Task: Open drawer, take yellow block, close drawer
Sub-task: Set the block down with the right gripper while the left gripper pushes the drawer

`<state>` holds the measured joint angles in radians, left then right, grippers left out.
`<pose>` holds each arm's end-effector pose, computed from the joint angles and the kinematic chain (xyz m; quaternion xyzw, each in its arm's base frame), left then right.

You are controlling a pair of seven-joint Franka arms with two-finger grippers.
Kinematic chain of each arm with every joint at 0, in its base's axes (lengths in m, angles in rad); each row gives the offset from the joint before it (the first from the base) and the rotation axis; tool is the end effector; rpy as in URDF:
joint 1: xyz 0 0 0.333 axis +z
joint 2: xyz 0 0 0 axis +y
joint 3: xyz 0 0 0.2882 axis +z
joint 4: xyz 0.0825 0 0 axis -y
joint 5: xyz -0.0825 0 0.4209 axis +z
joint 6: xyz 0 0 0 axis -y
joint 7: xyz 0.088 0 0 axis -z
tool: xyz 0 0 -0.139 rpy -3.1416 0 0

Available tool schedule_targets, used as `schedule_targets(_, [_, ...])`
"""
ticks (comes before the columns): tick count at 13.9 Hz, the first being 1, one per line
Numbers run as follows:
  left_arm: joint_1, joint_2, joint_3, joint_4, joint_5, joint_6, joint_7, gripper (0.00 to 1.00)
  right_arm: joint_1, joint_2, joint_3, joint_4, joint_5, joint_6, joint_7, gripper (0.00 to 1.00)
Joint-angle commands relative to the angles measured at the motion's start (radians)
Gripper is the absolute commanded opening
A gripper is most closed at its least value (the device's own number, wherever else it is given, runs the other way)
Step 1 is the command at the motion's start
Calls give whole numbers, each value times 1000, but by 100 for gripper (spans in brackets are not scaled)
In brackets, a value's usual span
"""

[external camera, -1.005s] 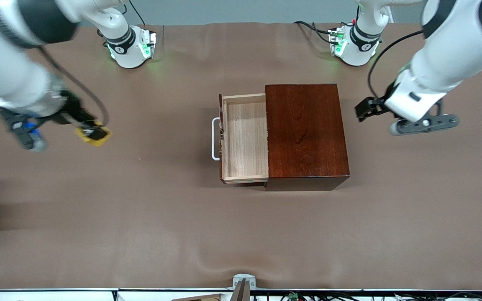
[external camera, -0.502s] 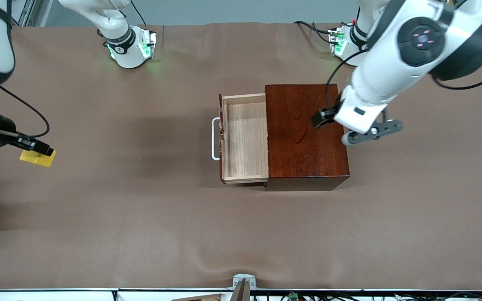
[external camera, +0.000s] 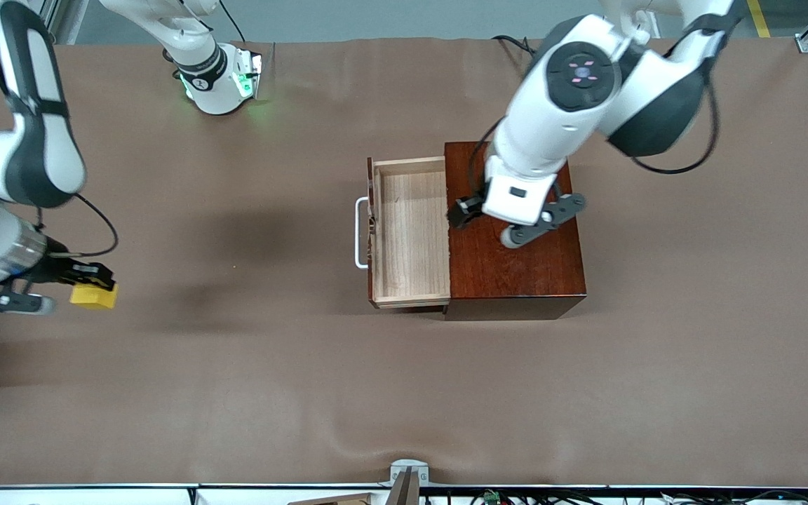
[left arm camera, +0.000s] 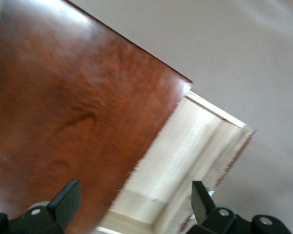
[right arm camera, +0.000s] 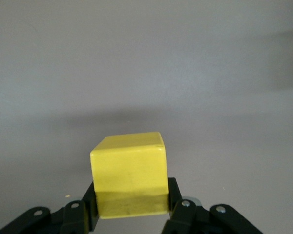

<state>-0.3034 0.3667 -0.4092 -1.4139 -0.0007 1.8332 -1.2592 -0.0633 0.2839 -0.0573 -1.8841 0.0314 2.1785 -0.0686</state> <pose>0.5524 -0.4325 0.4497 0.9554 0.2836 -0.0368 0.0736 0.6395 -0.0748 0.2803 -0.9994 0.0337 -0.0060 0.0044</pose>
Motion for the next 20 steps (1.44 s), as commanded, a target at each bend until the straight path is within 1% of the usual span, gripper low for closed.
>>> schedule_targets(1, [-69, 46, 12, 41, 10, 60, -133, 100, -27, 82, 22, -9, -16, 58, -37, 0])
schedule_targets(2, [-100, 66, 13, 55, 28, 80, -228, 100, -29, 112, 22, -9, -16, 87, -59, 0])
schedule_targets(5, [-212, 136, 19, 87, 161, 98, -530, 100, -41, 176, 22, -9, -18, 118, -111, 0])
schedule_targets(8, [-276, 195, 38, 153, 176, 101, -721, 100, -41, 233, 24, -9, -24, 145, -109, 0])
schedule_targets(9, [-302, 211, 55, 174, 174, 115, -794, 100, -43, 247, 24, -9, -22, 148, -100, 0])
schedule_targets(11, [-374, 248, 110, 185, 174, 176, -950, 100, -43, 267, 24, -9, -21, 158, -77, 0])
schedule_targets(14, [-512, 279, 248, 211, 173, 192, -1235, 100, -44, 274, 24, -10, -18, 149, -27, 0])
schedule_targets(15, [-551, 282, 286, 213, 172, 193, -1316, 100, -44, 274, 24, -10, -18, 145, 11, 13])
schedule_targets(16, [-571, 291, 305, 216, 168, 195, -1362, 100, -44, 274, 24, -9, -18, 142, 42, 56])
schedule_targets(17, [-572, 310, 305, 239, 163, 196, -1390, 100, -44, 274, 24, -9, -16, 141, 62, 100])
schedule_targets(19, [-568, 371, 306, 308, 136, 239, -1442, 100, -41, 265, 24, 3, -15, 120, 92, 100])
schedule_targets(20, [-566, 400, 308, 341, 113, 256, -1442, 100, -41, 256, 25, 22, -16, 78, 89, 100])
